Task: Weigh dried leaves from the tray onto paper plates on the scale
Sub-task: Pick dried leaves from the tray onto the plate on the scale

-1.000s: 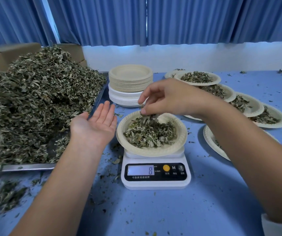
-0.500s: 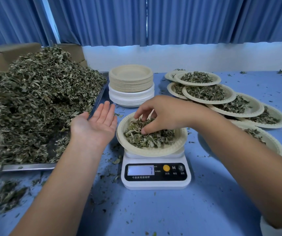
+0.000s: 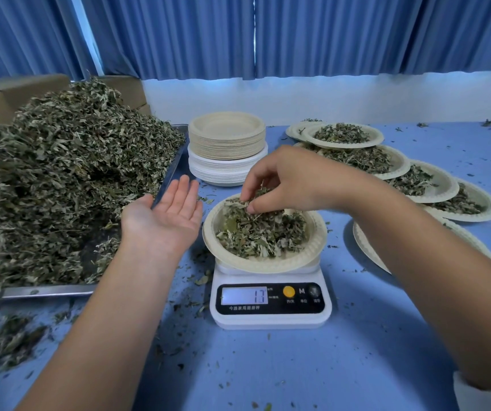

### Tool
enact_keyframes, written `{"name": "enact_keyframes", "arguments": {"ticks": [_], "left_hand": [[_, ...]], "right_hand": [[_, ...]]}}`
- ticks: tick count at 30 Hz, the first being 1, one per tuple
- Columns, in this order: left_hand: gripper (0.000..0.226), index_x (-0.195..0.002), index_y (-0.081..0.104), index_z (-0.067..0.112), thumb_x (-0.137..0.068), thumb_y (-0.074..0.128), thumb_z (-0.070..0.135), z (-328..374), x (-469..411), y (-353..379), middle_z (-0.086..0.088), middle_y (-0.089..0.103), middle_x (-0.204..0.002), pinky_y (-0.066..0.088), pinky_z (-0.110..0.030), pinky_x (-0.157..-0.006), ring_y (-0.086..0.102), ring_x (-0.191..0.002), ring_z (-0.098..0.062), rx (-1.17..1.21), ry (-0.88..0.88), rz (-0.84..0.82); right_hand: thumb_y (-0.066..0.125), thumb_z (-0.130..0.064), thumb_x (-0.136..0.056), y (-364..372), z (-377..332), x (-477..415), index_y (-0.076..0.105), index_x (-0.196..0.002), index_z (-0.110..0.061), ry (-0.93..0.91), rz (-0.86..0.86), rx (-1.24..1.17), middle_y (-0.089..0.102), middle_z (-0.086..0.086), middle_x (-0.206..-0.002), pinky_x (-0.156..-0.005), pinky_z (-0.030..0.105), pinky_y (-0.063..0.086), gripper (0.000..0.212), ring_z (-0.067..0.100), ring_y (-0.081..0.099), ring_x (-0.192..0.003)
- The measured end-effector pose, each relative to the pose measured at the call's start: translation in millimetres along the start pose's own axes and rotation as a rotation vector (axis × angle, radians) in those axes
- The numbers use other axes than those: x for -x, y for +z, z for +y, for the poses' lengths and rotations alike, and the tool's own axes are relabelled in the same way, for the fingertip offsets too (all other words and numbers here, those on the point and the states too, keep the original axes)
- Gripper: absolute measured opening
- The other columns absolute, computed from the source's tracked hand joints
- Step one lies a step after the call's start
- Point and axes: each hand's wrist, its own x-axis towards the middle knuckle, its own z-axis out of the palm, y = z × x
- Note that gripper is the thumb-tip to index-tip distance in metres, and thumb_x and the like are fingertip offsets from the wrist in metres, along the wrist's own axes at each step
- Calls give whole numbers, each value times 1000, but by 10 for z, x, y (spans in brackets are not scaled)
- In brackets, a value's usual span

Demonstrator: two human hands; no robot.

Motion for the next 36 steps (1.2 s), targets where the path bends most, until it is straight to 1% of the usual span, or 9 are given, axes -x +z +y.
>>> {"name": "enact_keyframes", "arguments": {"ticks": [6,10,12,16,21,27,29,33,36], "left_hand": [[48,-103,60,2,-103,24,33,-7,-3,-2,-9,71,-96,43,-39,-93,66,-96,-25,6,2,-1],[47,-103,60,3,-103,24,33,-7,-6,-3,-9,71,-95,43,-39,-91,67,-95,-25,5,3,-3],[48,-104,60,3,-103,23,34,-8,-8,-2,-9,71,-95,43,-39,-91,67,-94,-24,-2,2,-3],[48,-104,60,4,-103,23,34,-8,-9,-3,-8,71,-95,43,-39,-90,67,-93,-24,-4,0,-3],[47,-104,60,4,-103,23,33,-11,-4,-1,-8,71,-95,43,-39,-91,67,-94,-24,-3,0,-1],[47,-105,59,4,-103,23,33,-4,2,5,-8,70,-96,43,-38,-92,67,-95,-24,4,1,0],[47,-106,59,4,-103,23,33,-3,0,5,-7,70,-97,42,-38,-93,66,-97,-24,4,1,-1],[46,-105,59,4,-103,23,33,-4,-1,4,-7,70,-99,42,-39,-95,66,-99,-24,8,5,-1],[46,-104,59,4,-103,24,33,-1,-1,3,-8,70,-97,42,-40,-95,66,-97,-24,12,8,0]], "right_hand": [[79,-23,-77,-87,14,16,74,-84,-25,-8,37,-9,67,6,-75,-57,19,38,8,1,47,-56],[79,-20,-78,-125,17,33,74,-83,-23,-13,70,-48,70,9,-84,-56,14,39,8,-1,48,-55],[79,-20,-78,-133,17,38,74,-84,-22,-7,69,-47,70,6,-81,-55,12,38,8,-3,47,-53],[79,-23,-77,-117,8,32,74,-85,-24,10,39,-9,62,-4,-72,-58,19,38,9,-1,46,-55],[79,-23,-77,-117,14,34,74,-85,-24,14,53,-39,66,2,-75,-59,20,39,9,1,48,-57],[79,-25,-77,-106,28,34,75,-86,-26,28,18,-24,70,10,-87,-67,25,42,10,6,52,-65],[79,-26,-77,-106,28,41,76,-88,-29,42,-27,4,70,7,-85,-67,27,43,12,7,54,-65],[78,-25,-77,-134,19,60,74,-93,-30,67,-93,2,73,-4,-90,-89,40,53,17,15,67,-87],[79,-25,-77,-158,18,60,75,-86,-28,46,-33,7,72,2,-87,-82,36,52,10,18,65,-81]]}}
